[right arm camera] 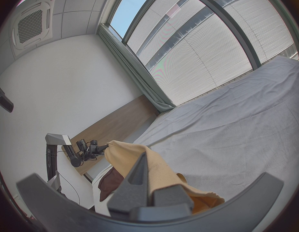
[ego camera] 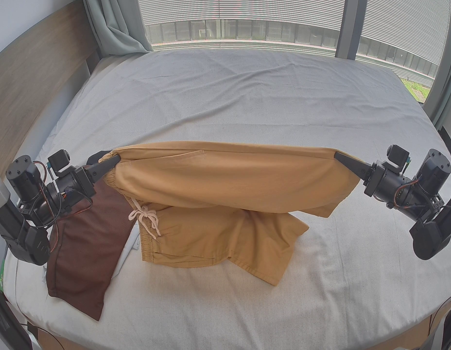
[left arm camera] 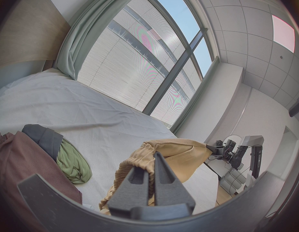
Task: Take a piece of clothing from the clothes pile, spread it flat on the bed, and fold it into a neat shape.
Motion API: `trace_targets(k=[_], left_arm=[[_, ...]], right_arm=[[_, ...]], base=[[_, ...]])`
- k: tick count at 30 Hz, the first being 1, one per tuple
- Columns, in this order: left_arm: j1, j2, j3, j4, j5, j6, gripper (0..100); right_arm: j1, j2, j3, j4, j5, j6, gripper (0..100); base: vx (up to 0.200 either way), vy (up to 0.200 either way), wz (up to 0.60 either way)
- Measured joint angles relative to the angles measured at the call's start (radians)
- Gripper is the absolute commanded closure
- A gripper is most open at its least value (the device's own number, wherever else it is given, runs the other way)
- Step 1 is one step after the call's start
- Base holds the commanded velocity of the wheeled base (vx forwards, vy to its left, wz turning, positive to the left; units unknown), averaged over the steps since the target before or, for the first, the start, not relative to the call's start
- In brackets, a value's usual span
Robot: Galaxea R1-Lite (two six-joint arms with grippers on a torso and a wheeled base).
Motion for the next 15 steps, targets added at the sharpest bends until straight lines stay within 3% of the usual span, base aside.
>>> trace_targets(k=[15], left_arm=[[0.012,0.022,-0.017,0.0,0.009,0.004,100]], right_arm=[[0.015,0.004,-0.001,0.001,-0.001,-0.006,100]], base=[[0.0,0.0,0.0]])
